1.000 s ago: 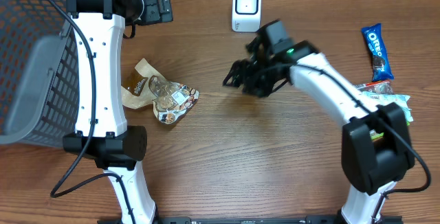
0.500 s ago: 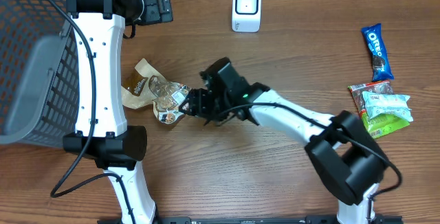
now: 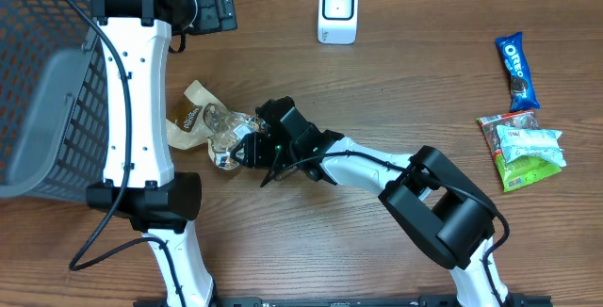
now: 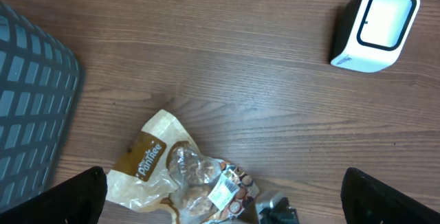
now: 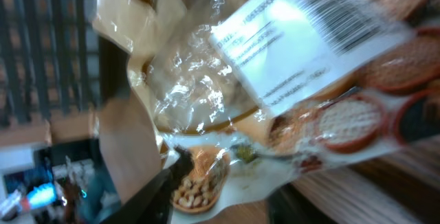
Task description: Scan the item barcode
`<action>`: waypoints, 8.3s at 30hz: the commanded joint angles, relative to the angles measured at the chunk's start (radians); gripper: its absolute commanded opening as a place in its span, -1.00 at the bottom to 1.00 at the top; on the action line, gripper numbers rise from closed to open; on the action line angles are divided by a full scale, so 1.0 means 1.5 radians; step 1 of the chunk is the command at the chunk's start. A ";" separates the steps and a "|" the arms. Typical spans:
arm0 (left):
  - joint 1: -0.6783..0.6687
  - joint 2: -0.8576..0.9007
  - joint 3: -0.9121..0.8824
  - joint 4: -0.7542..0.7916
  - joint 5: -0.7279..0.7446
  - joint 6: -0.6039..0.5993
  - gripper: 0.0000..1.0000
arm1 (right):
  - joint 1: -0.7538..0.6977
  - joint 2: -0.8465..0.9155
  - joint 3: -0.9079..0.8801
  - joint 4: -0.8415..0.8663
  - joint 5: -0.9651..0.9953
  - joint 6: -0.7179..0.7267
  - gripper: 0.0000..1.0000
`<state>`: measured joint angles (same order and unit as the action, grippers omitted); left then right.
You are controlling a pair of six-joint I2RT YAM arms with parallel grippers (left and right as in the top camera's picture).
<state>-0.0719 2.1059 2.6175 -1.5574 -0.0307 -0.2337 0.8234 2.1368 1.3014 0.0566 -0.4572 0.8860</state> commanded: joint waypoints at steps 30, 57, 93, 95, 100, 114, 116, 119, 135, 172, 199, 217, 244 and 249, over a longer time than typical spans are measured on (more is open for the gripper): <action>0.000 0.000 0.007 -0.001 -0.002 0.001 1.00 | -0.004 0.033 -0.003 0.056 0.120 0.003 -0.49; 0.000 0.000 0.007 -0.001 -0.002 0.001 1.00 | -0.185 -0.026 -0.003 -0.189 -0.040 -0.138 -0.93; 0.000 0.000 0.007 -0.001 -0.002 0.001 0.99 | -0.129 -0.072 -0.004 -0.246 0.232 0.127 0.89; 0.000 0.000 0.007 -0.001 -0.002 0.001 1.00 | -0.122 -0.064 -0.004 -0.234 0.274 0.127 0.88; 0.000 0.000 0.007 -0.001 -0.002 0.001 0.99 | -0.126 -0.027 -0.004 -0.213 0.284 0.125 0.75; 0.000 0.000 0.007 -0.001 -0.002 0.001 0.99 | -0.230 -0.021 -0.003 -0.232 0.018 0.008 -0.41; 0.000 0.000 0.007 -0.001 -0.002 0.001 1.00 | -0.260 -0.021 -0.002 -0.230 -0.042 -0.064 -0.42; 0.000 0.000 0.007 -0.001 -0.002 0.001 0.99 | -0.299 -0.022 -0.002 -0.233 -0.101 -0.182 -0.64; 0.000 0.000 0.007 -0.001 -0.002 0.001 1.00 | -0.356 -0.244 0.159 -0.609 -0.037 -0.723 -0.92; 0.000 0.000 0.007 -0.001 -0.002 0.001 0.99 | -0.260 -0.328 0.172 -0.669 0.048 -1.068 -0.92; 0.000 0.000 0.007 -0.001 -0.002 0.001 1.00 | -0.262 -0.088 0.127 -0.562 0.048 -1.033 -0.38; 0.000 0.000 0.007 -0.001 -0.002 0.001 1.00 | -0.262 -0.090 0.186 -0.570 0.050 -0.950 0.62; 0.000 0.000 0.007 -0.001 -0.002 0.001 1.00 | -0.329 -0.089 0.081 -0.629 -0.111 -0.316 0.82; 0.000 0.000 0.007 -0.001 -0.002 0.001 1.00 | -0.296 -0.088 0.015 -0.486 -0.095 -0.209 0.82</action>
<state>-0.0719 2.1059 2.6175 -1.5570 -0.0311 -0.2337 0.3656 2.0064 1.3613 -0.7303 -0.6056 0.4267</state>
